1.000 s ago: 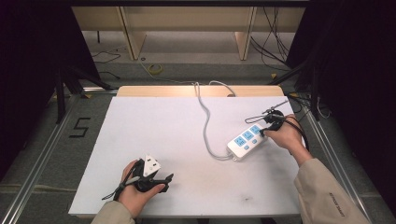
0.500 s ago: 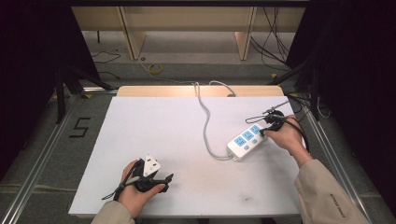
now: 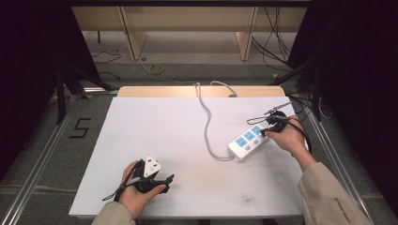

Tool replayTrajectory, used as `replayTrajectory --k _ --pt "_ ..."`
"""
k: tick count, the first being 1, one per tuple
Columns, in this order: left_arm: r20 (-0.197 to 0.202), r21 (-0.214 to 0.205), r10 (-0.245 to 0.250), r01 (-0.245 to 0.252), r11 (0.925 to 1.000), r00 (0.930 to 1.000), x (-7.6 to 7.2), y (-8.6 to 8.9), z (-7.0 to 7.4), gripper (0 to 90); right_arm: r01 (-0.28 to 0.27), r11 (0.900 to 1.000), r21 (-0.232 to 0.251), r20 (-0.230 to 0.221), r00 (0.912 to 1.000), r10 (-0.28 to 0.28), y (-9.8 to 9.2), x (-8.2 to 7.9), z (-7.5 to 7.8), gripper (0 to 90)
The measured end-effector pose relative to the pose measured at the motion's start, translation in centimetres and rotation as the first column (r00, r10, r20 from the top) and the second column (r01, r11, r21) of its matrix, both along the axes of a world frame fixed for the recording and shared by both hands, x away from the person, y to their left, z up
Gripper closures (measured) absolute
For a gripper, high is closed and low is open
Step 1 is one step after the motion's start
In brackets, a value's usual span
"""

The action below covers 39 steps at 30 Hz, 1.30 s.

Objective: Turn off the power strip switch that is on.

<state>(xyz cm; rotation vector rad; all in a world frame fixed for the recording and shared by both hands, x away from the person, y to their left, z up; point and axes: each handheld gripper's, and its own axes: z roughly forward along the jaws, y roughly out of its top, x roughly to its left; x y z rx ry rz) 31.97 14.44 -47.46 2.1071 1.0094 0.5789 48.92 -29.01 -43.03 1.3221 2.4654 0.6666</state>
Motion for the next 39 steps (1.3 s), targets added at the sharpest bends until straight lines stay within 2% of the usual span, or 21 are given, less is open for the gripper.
replayTrajectory --k 4,12,24,29,39 --pt "0.002 -0.002 -0.001 0.001 1.0000 1.0000 0.0 0.0 0.0 23.2 -0.007 1.0000 -0.002 -0.004 1.0000 0.007 -0.1 -0.3 0.1 90.0" --pt "0.002 -0.003 0.003 -0.003 1.0000 1.0000 0.0 0.0 0.0 23.4 -0.016 0.9996 0.022 0.012 0.9998 0.016 -0.3 -1.3 0.6 90.0" --pt "-0.001 0.000 0.004 -0.004 1.0000 1.0000 0.0 0.0 0.0 23.5 -0.038 0.9983 0.045 0.021 0.9991 0.037 -0.4 -3.6 0.2 90.0" --pt "-0.001 -0.001 0.004 -0.004 1.0000 1.0000 0.0 0.0 0.0 23.5 -0.048 0.9974 0.053 0.045 0.9979 0.046 -0.4 -4.5 0.2 89.7" --pt "0.002 0.000 0.006 -0.006 1.0000 1.0000 0.0 0.1 0.0 23.5 -0.063 0.9948 0.080 0.040 0.9974 0.060 -0.6 -6.3 -0.2 85.3"
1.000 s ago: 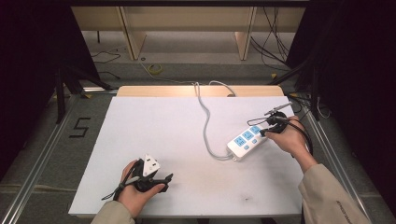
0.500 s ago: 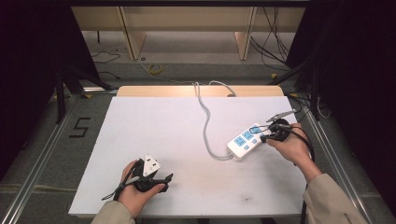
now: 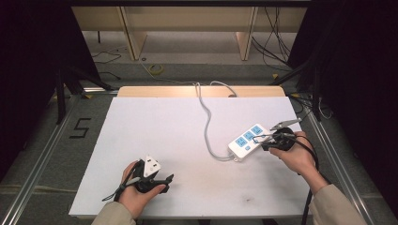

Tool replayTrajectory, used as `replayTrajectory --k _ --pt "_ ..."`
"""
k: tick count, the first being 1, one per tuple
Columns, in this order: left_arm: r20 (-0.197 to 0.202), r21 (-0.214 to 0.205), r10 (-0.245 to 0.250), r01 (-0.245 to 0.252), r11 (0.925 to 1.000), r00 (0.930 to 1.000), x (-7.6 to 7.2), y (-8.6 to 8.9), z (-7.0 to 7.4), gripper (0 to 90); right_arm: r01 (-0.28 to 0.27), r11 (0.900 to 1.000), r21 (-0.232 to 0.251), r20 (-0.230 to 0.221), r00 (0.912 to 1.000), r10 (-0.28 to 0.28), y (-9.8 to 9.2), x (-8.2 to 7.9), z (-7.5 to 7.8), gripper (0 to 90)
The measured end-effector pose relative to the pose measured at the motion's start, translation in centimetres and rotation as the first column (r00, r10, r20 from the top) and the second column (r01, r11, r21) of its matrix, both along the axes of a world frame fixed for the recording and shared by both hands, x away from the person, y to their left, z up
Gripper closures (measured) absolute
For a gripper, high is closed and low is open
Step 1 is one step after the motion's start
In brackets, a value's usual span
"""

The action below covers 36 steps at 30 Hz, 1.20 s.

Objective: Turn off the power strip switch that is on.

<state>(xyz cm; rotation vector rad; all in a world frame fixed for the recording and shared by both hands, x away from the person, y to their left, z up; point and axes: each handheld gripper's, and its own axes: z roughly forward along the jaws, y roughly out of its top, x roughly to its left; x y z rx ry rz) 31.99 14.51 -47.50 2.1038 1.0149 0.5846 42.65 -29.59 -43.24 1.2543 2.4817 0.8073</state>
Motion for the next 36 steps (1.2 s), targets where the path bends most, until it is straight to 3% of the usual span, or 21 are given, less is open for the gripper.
replayTrajectory --k 14,28,36 --pt "-0.003 0.000 0.004 -0.004 1.0000 1.0000 0.0 0.0 0.0 23.5 -0.027 0.9988 0.041 0.032 0.9992 0.026 0.1 -2.7 -0.6 74.1" --pt "-0.004 0.001 0.009 -0.009 1.0000 0.9999 0.1 0.1 -0.1 23.5 -0.052 0.9927 0.109 0.063 0.9970 0.046 -0.3 -5.5 -2.4 67.3" --pt "-0.005 0.006 0.010 -0.010 0.9999 0.9999 0.1 0.2 -0.2 23.5 -0.042 0.9901 0.134 0.085 0.9959 0.031 -0.4 -6.1 -2.6 64.1"
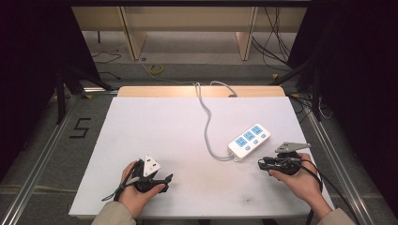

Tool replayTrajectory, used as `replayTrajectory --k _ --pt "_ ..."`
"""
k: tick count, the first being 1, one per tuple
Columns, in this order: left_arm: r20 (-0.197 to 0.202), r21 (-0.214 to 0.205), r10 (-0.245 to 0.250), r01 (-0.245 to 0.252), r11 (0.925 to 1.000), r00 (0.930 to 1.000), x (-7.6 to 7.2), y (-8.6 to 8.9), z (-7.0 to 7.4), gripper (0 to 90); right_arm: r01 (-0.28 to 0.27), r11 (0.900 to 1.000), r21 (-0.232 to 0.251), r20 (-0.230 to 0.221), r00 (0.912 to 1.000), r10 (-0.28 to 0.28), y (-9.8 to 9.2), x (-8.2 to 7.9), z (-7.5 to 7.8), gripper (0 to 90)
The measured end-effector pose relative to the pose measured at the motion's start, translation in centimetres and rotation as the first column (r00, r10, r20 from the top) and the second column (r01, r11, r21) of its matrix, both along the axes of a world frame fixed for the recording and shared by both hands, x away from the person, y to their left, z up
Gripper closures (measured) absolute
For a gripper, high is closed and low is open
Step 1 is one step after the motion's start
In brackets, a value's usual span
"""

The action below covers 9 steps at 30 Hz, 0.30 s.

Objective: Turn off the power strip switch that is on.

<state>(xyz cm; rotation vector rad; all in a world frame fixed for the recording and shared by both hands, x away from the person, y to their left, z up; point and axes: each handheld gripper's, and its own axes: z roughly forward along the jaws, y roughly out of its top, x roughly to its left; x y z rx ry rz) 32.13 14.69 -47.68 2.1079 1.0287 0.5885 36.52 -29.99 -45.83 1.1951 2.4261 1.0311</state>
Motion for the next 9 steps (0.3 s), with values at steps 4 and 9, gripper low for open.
replayTrajectory --k 4,9 --pt "-0.002 0.000 0.003 -0.003 1.0000 1.0000 0.06 0.05 -0.10 23.5 0.000 0.9999 0.012 0.011 0.9999 0.000 -0.04 -0.19 -0.08 61.7" --pt "-0.008 0.005 0.028 -0.028 0.9996 0.9996 0.42 0.46 -0.38 22.9 -0.004 0.9997 0.022 0.018 0.9998 0.003 -0.21 -0.47 -0.26 58.2"
